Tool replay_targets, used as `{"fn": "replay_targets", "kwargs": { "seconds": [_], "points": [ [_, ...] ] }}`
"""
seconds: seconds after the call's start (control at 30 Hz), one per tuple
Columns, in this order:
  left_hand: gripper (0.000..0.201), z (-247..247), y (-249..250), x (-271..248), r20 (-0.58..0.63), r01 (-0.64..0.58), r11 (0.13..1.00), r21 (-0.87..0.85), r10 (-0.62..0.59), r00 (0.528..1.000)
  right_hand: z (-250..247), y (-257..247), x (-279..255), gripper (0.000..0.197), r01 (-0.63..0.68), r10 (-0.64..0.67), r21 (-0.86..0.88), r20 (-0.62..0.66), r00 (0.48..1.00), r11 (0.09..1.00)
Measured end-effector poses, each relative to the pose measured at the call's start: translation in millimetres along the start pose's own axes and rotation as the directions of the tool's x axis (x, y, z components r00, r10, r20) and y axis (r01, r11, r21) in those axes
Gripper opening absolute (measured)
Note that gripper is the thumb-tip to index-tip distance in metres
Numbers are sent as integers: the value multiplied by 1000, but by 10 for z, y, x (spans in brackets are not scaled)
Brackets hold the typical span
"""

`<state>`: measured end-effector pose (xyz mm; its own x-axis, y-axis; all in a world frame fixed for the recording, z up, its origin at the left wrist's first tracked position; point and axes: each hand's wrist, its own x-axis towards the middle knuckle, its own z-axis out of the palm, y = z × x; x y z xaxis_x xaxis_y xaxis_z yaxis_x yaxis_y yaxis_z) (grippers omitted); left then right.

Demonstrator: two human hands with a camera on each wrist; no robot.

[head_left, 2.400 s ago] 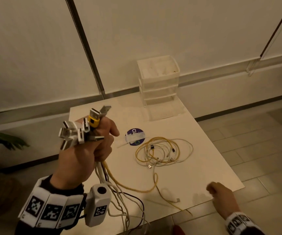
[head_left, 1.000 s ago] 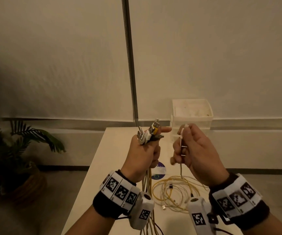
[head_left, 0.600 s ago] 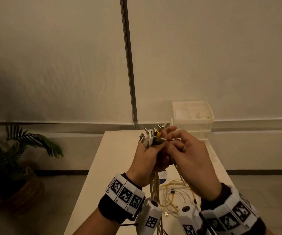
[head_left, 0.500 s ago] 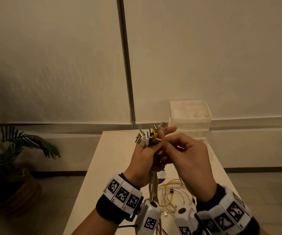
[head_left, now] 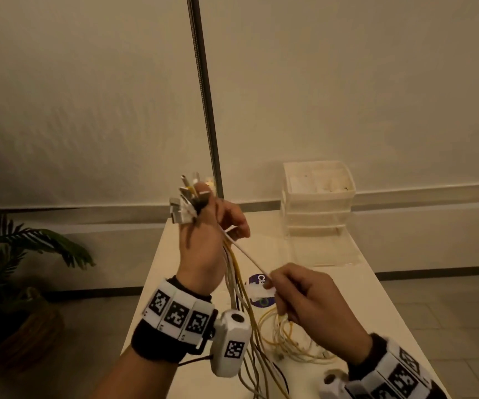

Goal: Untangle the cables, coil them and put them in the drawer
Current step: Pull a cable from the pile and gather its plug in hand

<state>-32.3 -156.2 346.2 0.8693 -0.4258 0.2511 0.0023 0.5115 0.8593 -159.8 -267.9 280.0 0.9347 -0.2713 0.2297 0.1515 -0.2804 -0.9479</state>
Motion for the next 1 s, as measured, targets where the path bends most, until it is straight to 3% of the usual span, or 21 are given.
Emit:
{"fn": "replay_targets", "kwargs": {
  "seconds": [0.07, 0.17, 0.23, 0.3, 0.47, 0.63, 0.77, 1.0],
  "points": [
    [48, -70, 65, 9, 53, 29, 998, -52, -26, 998, -39, 117, -73, 21, 5, -1, -63, 64, 998, 998],
    [46, -41, -12, -66, 146, 93, 992, -88, -80, 986, -74, 172, -39, 22, 29, -29, -142, -1, 1000, 990],
    [42, 0, -137, -124, 189, 110, 993, -52, -98, 977, -55, 145, 25, 23, 39, -42, -148, -17, 999, 988],
    [41, 18, -211, -154, 204, 123, 992, 6, -122, 971, -35, 110, 69, 23, 54, -45, -200, 52, 998, 978],
    [36, -185, 17, -13, 157, 74, 993, 95, -88, 984, -206, 268, -2, 25, -9, 71, -239, 250, 966, 971],
    [53, -470, 234, 81, 106, 142, 990, 4, -141, 984, -454, 617, -165, 26, -52, 117, -279, 225, 967, 959],
    [54, -420, 158, 31, 118, 178, 983, -46, -171, 978, -473, 688, -178, 27, -8, 133, -372, 312, 941, 928],
    [48, -389, 141, 18, 139, 118, 993, -20, -114, 984, -545, 804, -212, 27, -85, 225, -414, 301, 927, 906]
  ]
}}
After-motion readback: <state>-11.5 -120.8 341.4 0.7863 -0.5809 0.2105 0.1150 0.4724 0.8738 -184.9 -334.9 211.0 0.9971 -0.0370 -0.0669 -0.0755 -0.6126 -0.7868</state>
